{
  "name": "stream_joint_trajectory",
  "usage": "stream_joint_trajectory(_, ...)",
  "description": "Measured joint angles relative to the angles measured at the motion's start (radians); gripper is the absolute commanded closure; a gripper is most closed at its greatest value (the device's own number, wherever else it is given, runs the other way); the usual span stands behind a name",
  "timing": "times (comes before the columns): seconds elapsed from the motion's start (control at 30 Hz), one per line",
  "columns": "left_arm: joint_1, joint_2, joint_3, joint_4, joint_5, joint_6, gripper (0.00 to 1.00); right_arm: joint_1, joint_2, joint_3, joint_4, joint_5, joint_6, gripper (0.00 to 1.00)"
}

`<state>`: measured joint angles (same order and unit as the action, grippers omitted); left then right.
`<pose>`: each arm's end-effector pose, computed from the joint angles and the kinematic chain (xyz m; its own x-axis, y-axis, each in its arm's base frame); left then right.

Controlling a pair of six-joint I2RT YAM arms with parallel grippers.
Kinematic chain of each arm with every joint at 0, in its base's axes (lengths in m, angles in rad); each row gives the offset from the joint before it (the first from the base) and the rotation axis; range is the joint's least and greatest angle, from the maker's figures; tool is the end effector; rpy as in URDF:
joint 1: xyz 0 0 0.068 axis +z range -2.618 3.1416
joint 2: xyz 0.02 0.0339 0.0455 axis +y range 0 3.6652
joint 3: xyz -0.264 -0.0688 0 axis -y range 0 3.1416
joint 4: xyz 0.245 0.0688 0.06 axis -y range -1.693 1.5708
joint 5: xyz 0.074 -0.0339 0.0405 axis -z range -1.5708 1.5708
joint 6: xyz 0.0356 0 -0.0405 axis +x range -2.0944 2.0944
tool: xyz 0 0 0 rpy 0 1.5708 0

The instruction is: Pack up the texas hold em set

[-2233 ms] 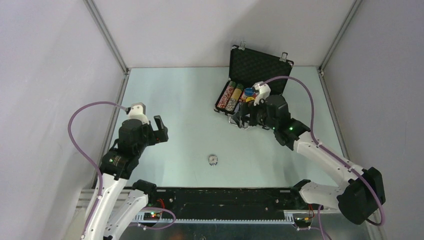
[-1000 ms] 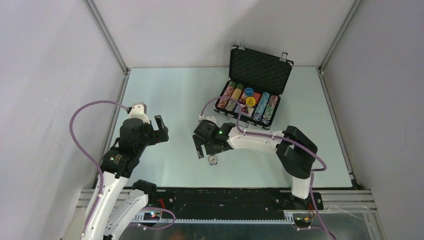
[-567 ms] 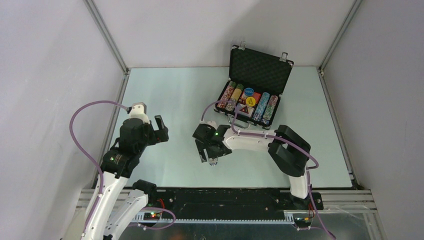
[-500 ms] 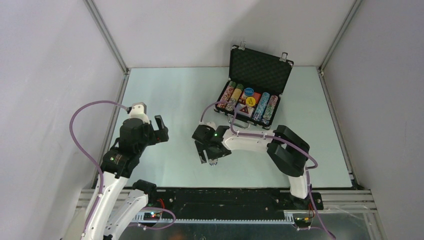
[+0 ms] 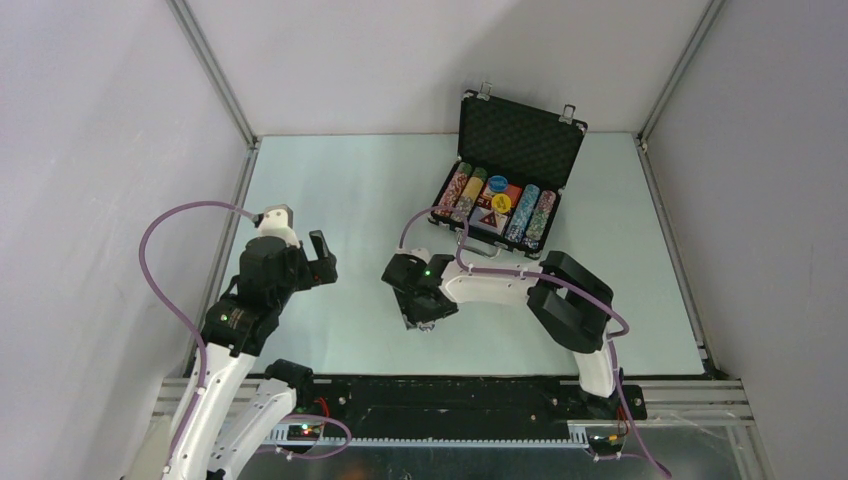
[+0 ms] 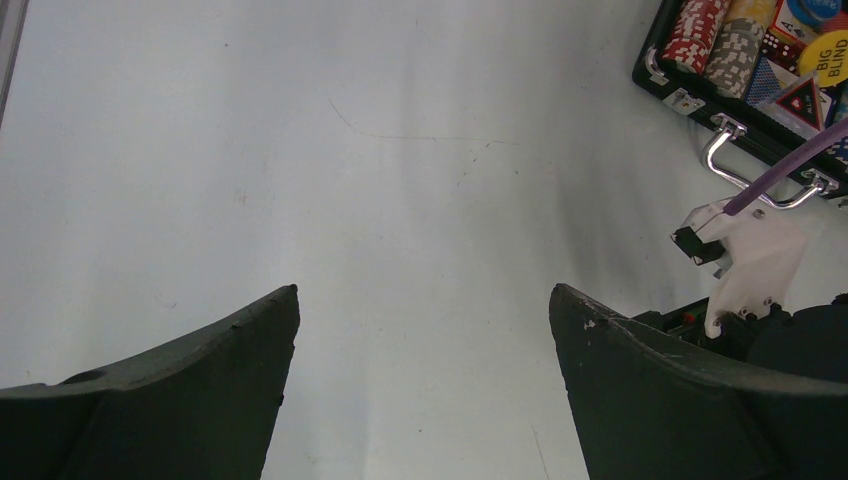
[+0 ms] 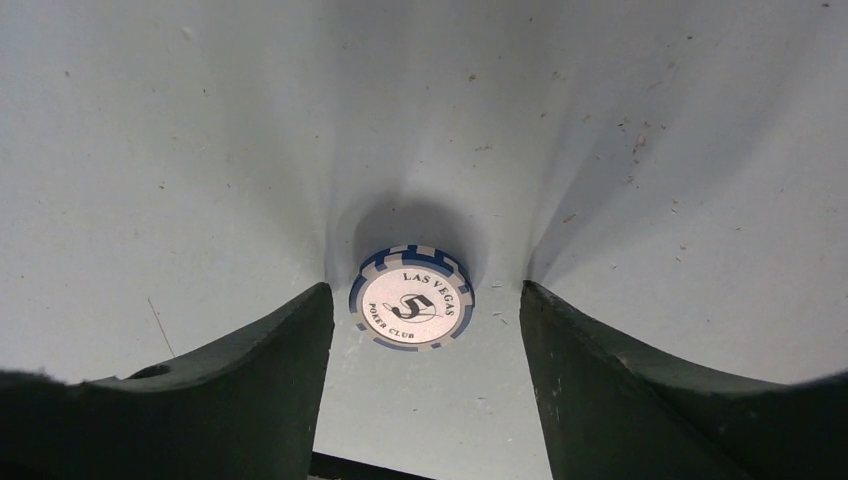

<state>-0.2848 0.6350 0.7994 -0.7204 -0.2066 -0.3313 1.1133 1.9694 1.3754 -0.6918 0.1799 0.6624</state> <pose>0.1285 -0.0300 0.3119 -0.5140 -0.1812 -0.8384 -0.0628 0.9828 -0.1739 0.1779 0.3468 0.1648 -0.8634 -0.3839 -0.3273 -0.4178 0.9078 0.0375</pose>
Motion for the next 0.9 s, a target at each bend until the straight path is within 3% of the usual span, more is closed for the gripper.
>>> stream_joint_trajectory(0.9,0.000,0.000,0.000,0.000,0.000,0.000,0.00,0.028,0.019,0.022,-0.015,0.014,0.001,0.53)
